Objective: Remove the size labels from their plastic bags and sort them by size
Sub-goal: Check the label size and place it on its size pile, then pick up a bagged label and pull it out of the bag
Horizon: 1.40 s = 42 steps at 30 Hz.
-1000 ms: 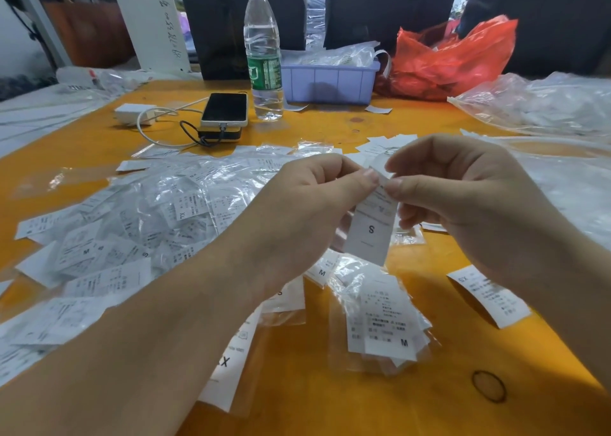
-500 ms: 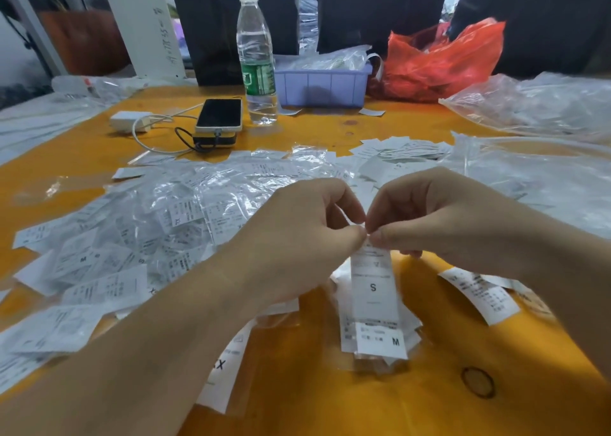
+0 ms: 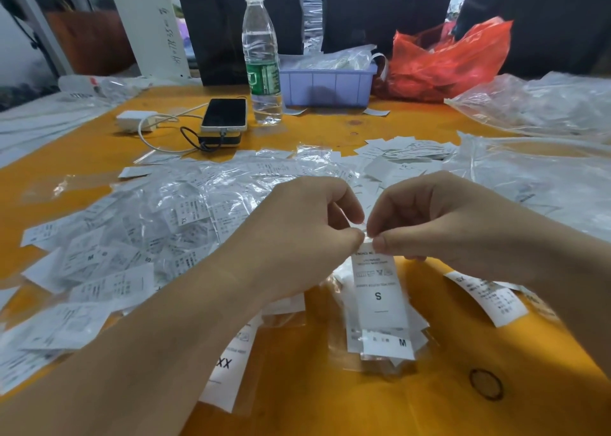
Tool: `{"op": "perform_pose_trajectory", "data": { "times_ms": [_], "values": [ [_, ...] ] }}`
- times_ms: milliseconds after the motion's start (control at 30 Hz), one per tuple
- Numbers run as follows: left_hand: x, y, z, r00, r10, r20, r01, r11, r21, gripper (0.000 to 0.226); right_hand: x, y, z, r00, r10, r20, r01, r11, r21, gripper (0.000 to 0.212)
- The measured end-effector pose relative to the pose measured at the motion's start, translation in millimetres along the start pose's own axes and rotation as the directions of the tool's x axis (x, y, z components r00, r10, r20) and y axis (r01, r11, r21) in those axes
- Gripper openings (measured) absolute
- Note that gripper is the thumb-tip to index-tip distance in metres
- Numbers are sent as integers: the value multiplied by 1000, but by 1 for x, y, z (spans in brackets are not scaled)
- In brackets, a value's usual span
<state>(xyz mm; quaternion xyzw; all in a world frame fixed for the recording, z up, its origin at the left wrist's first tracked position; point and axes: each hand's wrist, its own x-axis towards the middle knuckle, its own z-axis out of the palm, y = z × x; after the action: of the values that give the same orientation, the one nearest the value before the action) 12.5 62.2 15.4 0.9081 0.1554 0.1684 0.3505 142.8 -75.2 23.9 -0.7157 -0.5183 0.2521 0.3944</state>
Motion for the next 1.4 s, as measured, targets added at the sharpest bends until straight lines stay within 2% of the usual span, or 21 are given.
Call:
{"op": "perform_pose_trajectory", "data": {
  "times_ms": [100, 200, 267, 300, 333, 400, 433, 500, 567, 633, 733, 833, 900, 1000, 1133, 1267, 1400],
  "values": [
    [2, 1, -4, 1000, -23, -13, 22, 997, -76, 4, 2, -1, 4, 999, -7, -44, 14, 990, 141, 7],
    [3, 4, -8, 995, -55, 79, 71, 974, -216, 10, 4, 2, 1, 992, 34, -119, 7, 944, 331, 19],
    [3, 5, -10, 989, -63, 131, 99, 954, -284, 17, 4, 2, 0, 985, 80, -156, -9, 912, 409, 13],
    [4, 3, -12, 992, -63, 107, 88, 964, -251, 20, 4, 2, 0, 980, 96, -174, -18, 917, 399, 8],
    [5, 0, -14, 997, -61, 55, 70, 984, -165, 22, 4, 3, 0, 973, 95, -209, -22, 946, 325, 6],
    [8, -8, -18, 995, -70, -72, 75, 995, 65, 24, 3, 6, 2, 948, 42, -317, -37, 999, 22, 7],
    [10, -11, -22, 988, -71, -137, 93, 983, 158, 26, 3, 7, 2, 933, 0, -360, -42, 993, -110, 7],
    [12, -17, -25, 961, -1, -278, 90, 947, 309, 30, 1, 6, 2, 918, -56, -393, -28, 979, -204, 8],
    [12, -18, -23, 930, 116, -349, 36, 916, 401, 36, 0, 5, 3, 914, -96, -395, -1, 971, -239, 12],
    [9, -15, -16, 948, 146, -283, -14, 906, 423, 43, 1, 7, 4, 910, -127, -395, -4, 949, -315, 11],
    [8, -15, -9, 993, 0, -118, 57, 877, 478, 57, 3, 9, 5, 934, -101, -344, -67, 894, -443, 16],
    [12, -18, -16, 985, -98, -144, 160, 833, 530, 57, 6, 11, 7, 962, -14, -272, -141, 828, -542, 38],
    [13, -19, -18, 977, -111, -184, 195, 815, 545, 52, 7, 12, 9, 968, 13, -250, -160, 801, -576, 44],
    [12, -19, -15, 972, -37, -231, 157, 835, 527, 39, 8, 14, 11, 978, 43, -205, -164, 766, -622, 36],
    [11, -16, -10, 965, 44, -260, 87, 877, 472, 25, 9, 15, 11, 976, -34, -216, -114, 765, -634, 19],
    [9, -13, -5, 975, 63, -215, 24, 924, 382, 17, 10, 17, 10, 973, -104, -208, -56, 762, -645, 15],
    [7, -11, 4, 988, 61, -142, -13, 949, 316, 16, 9, 13, 8, 944, -202, -260, 6, 801, -599, 13]
  ]
}}
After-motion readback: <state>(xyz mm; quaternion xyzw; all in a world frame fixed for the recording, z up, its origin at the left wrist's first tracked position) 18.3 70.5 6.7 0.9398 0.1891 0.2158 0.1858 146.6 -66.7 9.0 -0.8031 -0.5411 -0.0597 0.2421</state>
